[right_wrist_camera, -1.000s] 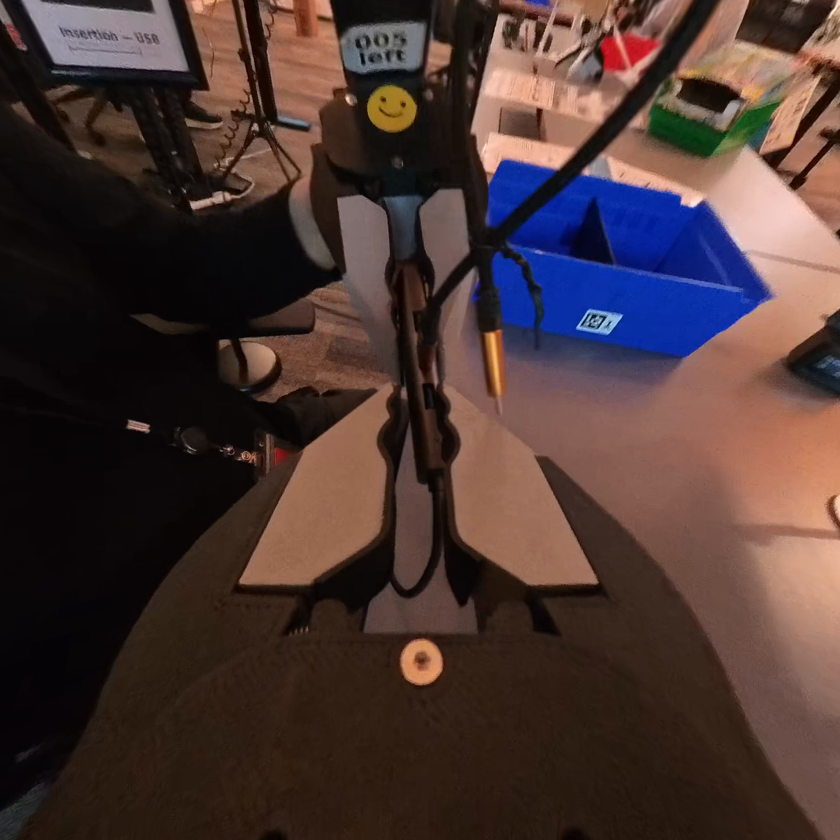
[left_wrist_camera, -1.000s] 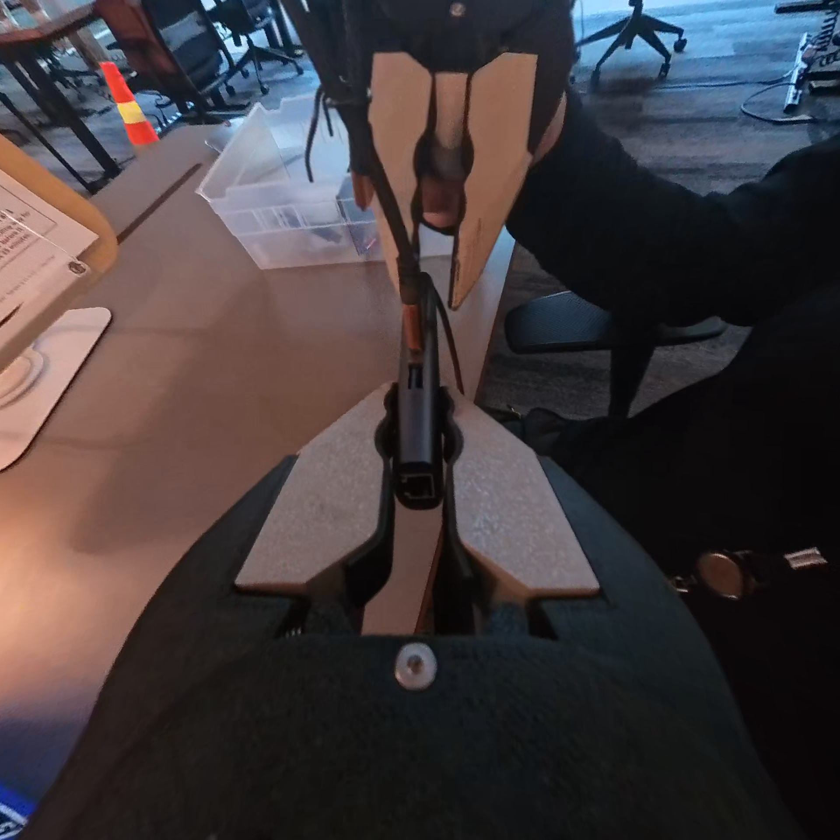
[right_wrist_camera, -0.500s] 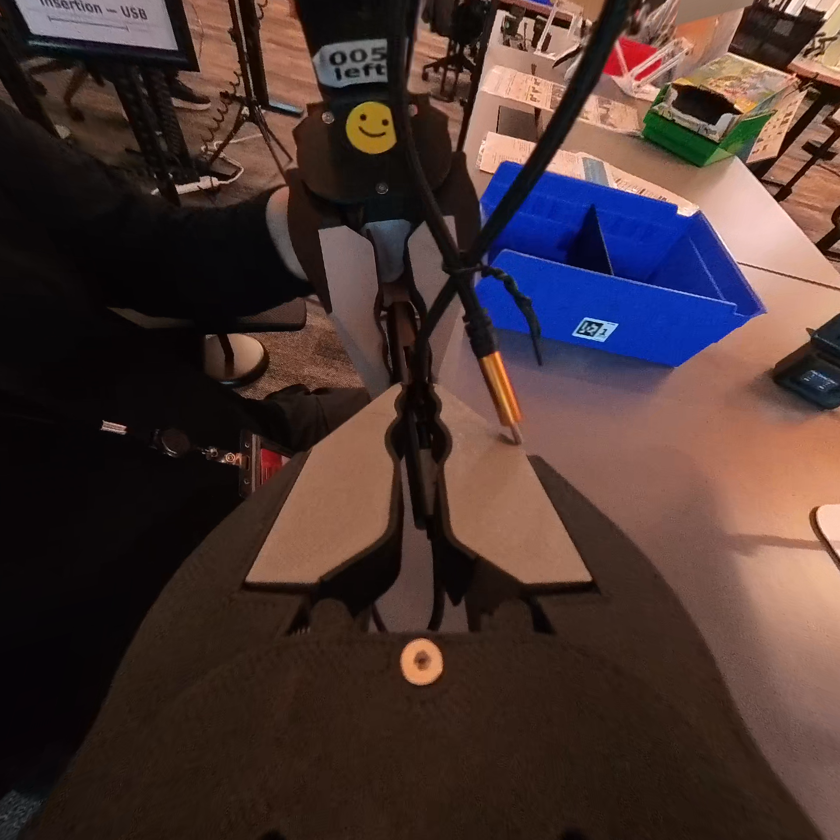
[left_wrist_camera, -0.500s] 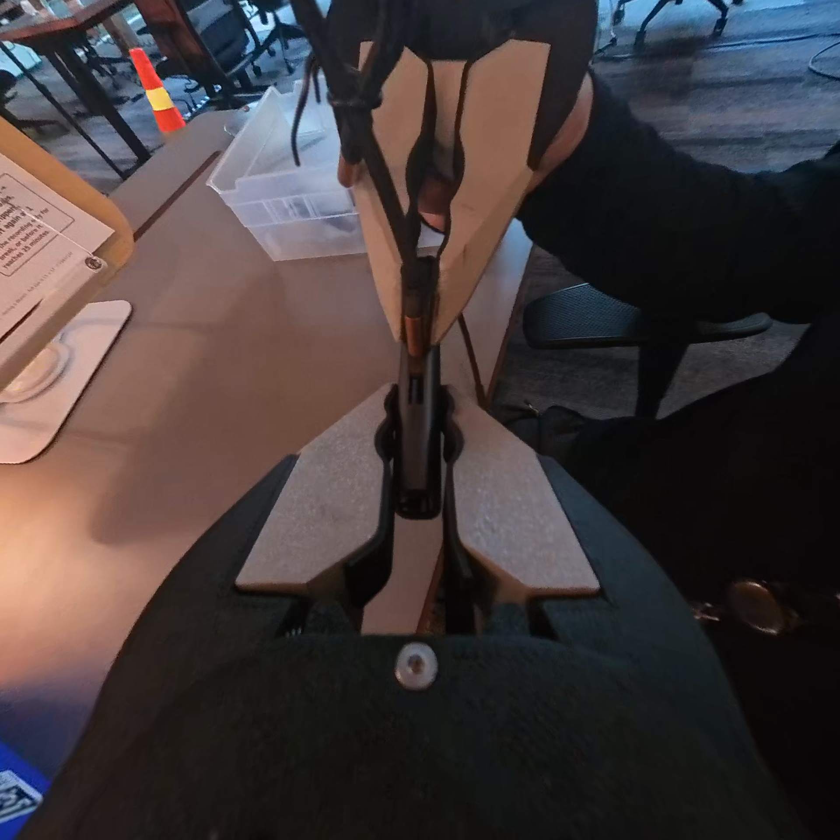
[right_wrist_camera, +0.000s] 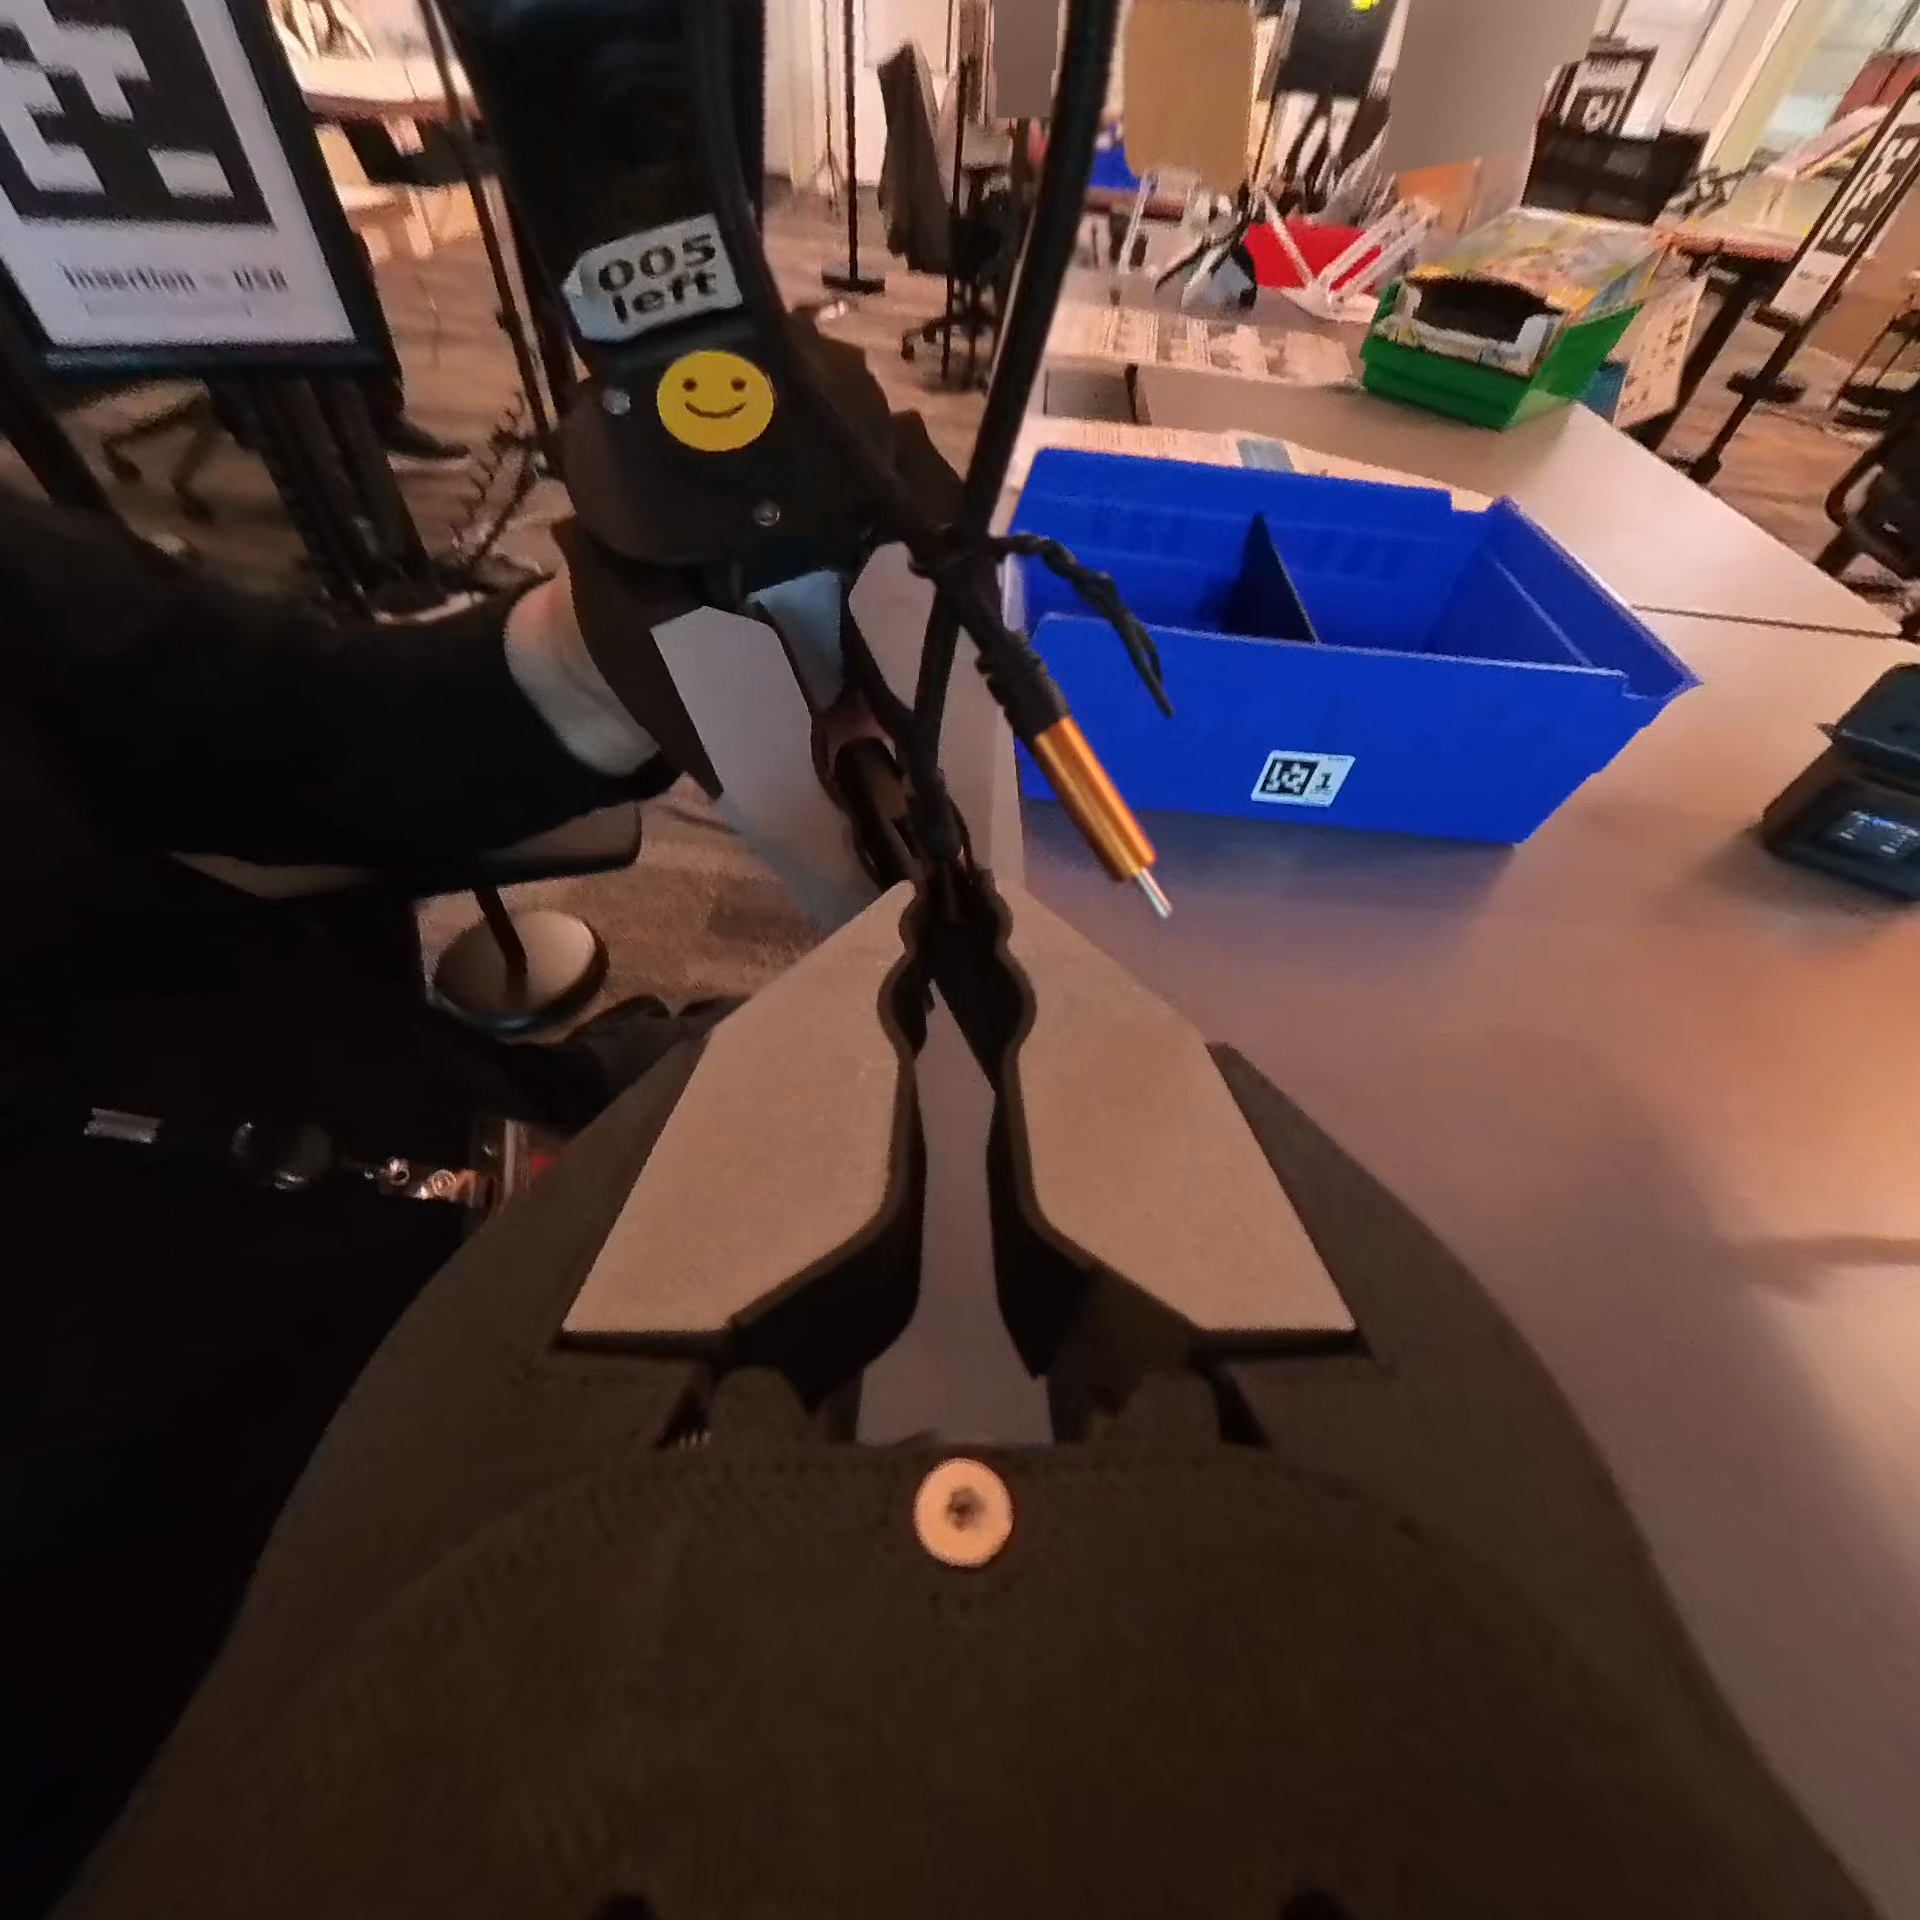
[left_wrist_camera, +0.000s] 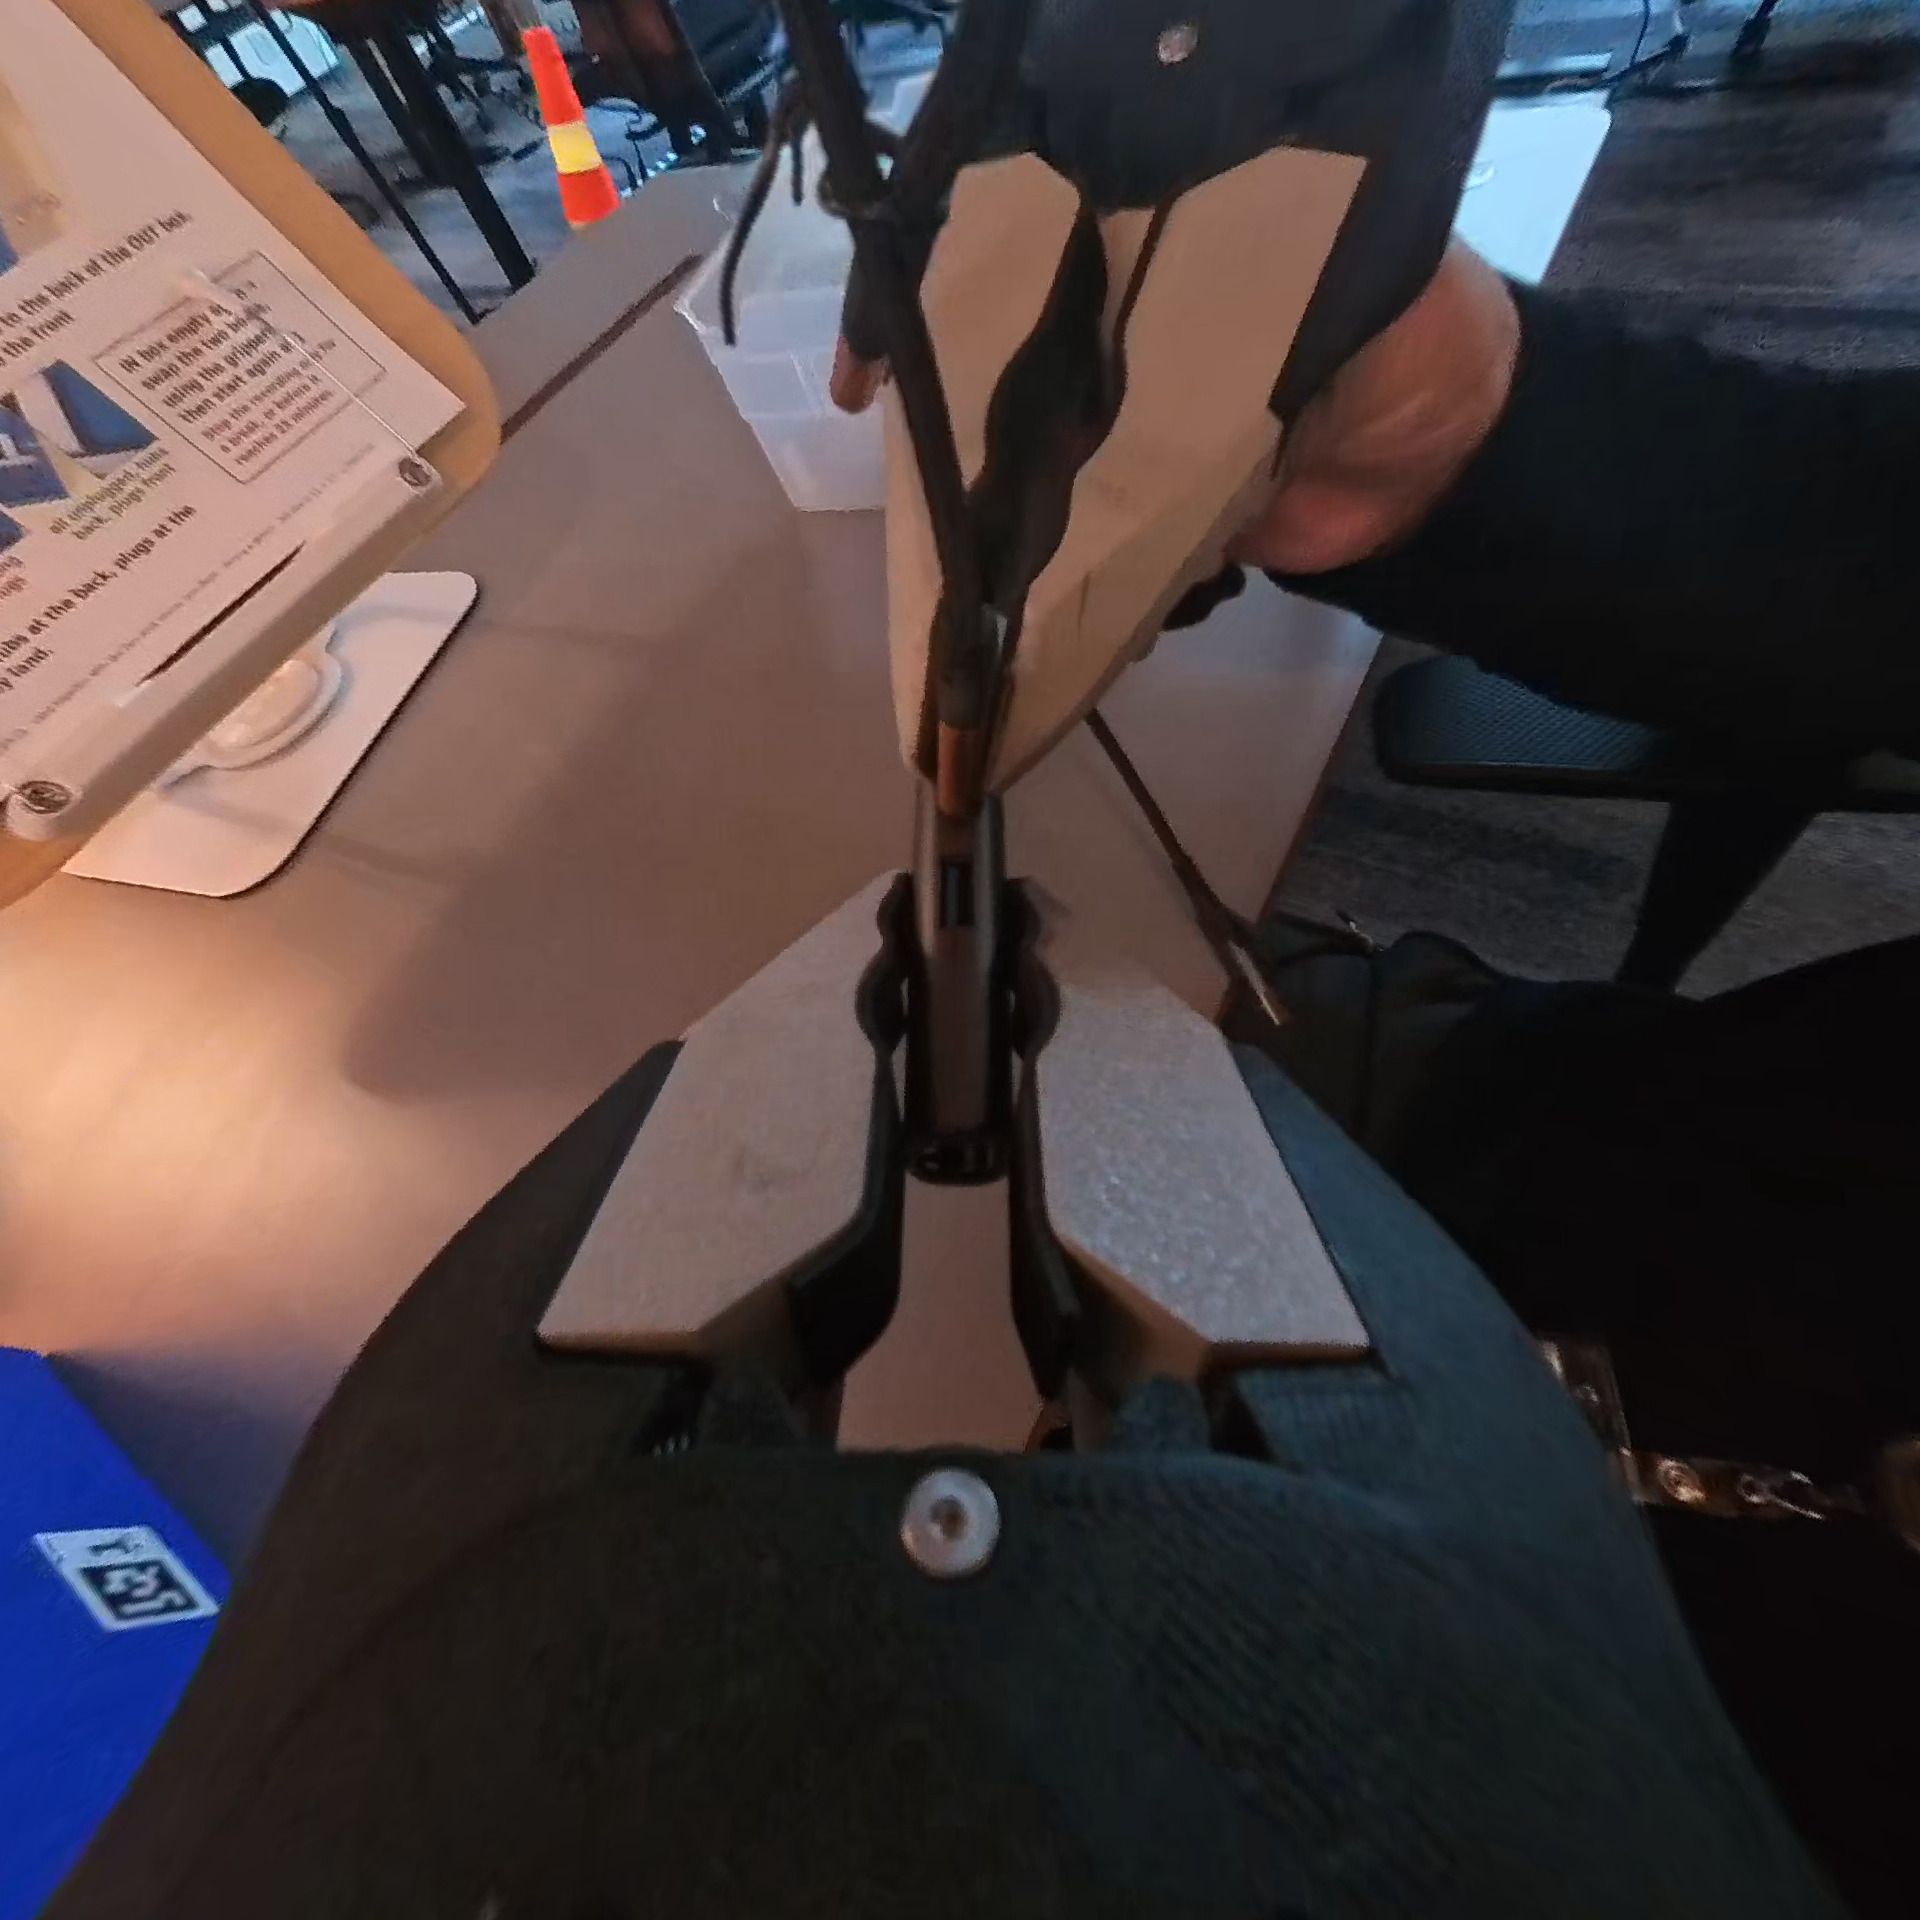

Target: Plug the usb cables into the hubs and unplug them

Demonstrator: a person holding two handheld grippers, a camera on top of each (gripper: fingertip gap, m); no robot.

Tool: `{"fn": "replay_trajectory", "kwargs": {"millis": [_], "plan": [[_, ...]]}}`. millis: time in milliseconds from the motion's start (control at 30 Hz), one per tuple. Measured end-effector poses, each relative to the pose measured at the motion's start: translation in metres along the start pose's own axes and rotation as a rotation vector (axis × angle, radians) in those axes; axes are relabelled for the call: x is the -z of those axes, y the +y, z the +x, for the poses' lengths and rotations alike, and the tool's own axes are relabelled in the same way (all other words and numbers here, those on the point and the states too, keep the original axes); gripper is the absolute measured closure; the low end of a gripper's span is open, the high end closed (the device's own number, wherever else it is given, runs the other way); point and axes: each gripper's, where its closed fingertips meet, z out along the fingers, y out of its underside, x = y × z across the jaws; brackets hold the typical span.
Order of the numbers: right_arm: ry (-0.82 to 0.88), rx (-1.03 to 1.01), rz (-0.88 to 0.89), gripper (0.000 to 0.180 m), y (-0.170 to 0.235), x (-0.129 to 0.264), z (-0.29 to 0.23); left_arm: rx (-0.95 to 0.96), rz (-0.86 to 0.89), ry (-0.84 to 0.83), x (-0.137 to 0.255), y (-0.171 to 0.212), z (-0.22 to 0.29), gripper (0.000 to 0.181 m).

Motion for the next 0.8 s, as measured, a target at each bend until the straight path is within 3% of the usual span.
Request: {"fn": "replay_trajectory", "kwargs": {"millis": [400,600,800], "plan": [[-0.047,-0.126,0.209,0.178,-0.02,-0.004,0.0,0.024,0.044,-0.034,0.016,-0.011,-0.006,0.166],[0.045,0.087,-0.018,0.175,-0.01,0.0,-0.008,0.035,0.001,0.043,0.014,-0.008,0.006,0.167],[0.019,0.121,-0.08,0.175,-0.005,0.009,-0.016,0.017,0.01,0.076,0.009,-0.013,0.016,0.166]]}}
